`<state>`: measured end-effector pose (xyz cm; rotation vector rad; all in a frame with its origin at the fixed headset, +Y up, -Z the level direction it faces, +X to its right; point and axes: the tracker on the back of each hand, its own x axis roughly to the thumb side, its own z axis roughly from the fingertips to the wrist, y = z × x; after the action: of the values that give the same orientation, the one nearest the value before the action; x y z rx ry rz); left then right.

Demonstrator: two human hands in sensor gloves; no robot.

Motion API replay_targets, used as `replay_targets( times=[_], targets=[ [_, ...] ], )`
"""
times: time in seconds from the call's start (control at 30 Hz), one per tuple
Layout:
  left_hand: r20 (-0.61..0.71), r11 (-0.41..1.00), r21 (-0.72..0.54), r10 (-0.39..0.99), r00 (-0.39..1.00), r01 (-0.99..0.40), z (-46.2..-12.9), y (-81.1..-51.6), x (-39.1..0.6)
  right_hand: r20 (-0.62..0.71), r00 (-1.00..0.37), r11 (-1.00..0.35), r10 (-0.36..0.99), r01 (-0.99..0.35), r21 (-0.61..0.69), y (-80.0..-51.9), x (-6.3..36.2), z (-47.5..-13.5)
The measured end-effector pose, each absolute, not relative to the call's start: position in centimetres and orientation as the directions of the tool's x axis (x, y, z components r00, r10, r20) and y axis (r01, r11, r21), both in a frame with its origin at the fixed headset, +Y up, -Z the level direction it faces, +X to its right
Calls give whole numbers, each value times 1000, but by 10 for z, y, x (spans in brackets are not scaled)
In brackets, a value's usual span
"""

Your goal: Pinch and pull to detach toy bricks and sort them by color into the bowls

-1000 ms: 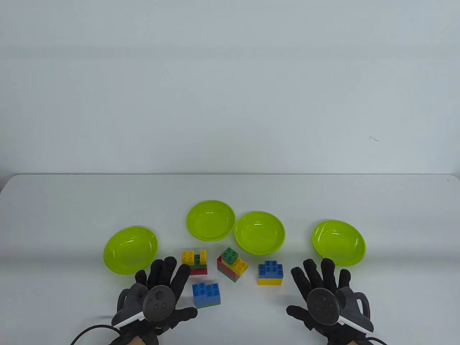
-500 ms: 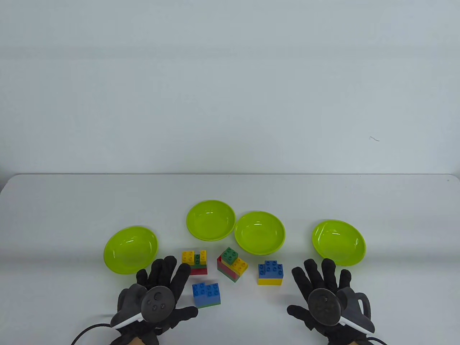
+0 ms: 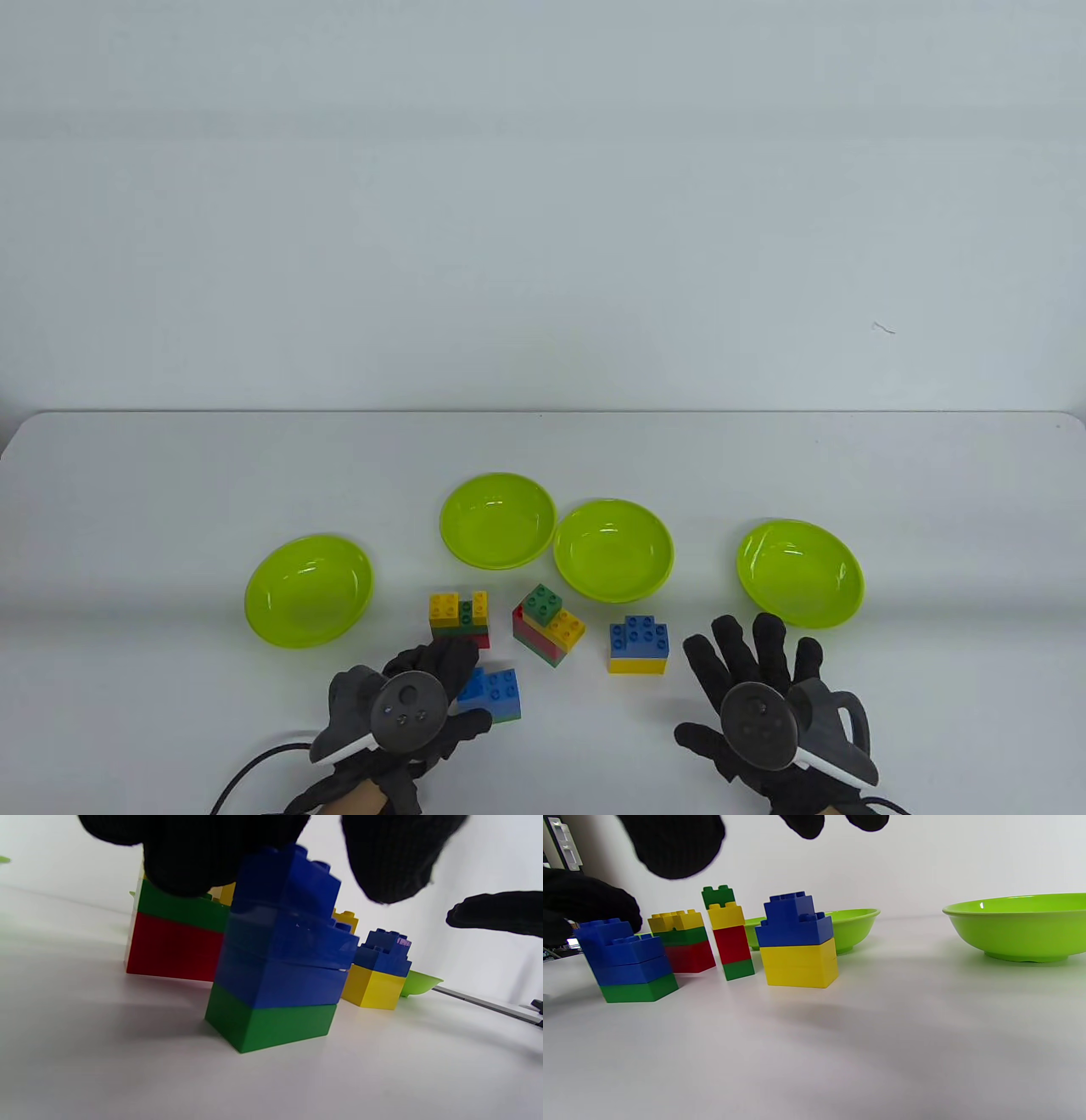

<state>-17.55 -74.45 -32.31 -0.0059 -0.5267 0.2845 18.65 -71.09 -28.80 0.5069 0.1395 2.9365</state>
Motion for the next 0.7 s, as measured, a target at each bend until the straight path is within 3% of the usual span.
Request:
replay_targets(
  times=[0.2, 0.33, 0.57, 0.7],
  targets=[
    [498, 955, -44, 275, 822, -293, -326, -752, -178, 328, -928, -982, 177, -144, 123, -711, 185, -288],
    [525, 942, -22, 296, 798, -335, -325, -742, -178, 346, -909, -972, 234, -207, 114, -706, 180, -289],
    [633, 877, 38, 349, 691, -478, -317, -682, -155, 431, -730, -842, 530, -513, 167, -685, 152, -298],
    [680, 831, 40, 383, 625, -554, -315, -658, -136, 451, -626, -758, 636, -615, 217, -680, 135, -304]
  ],
)
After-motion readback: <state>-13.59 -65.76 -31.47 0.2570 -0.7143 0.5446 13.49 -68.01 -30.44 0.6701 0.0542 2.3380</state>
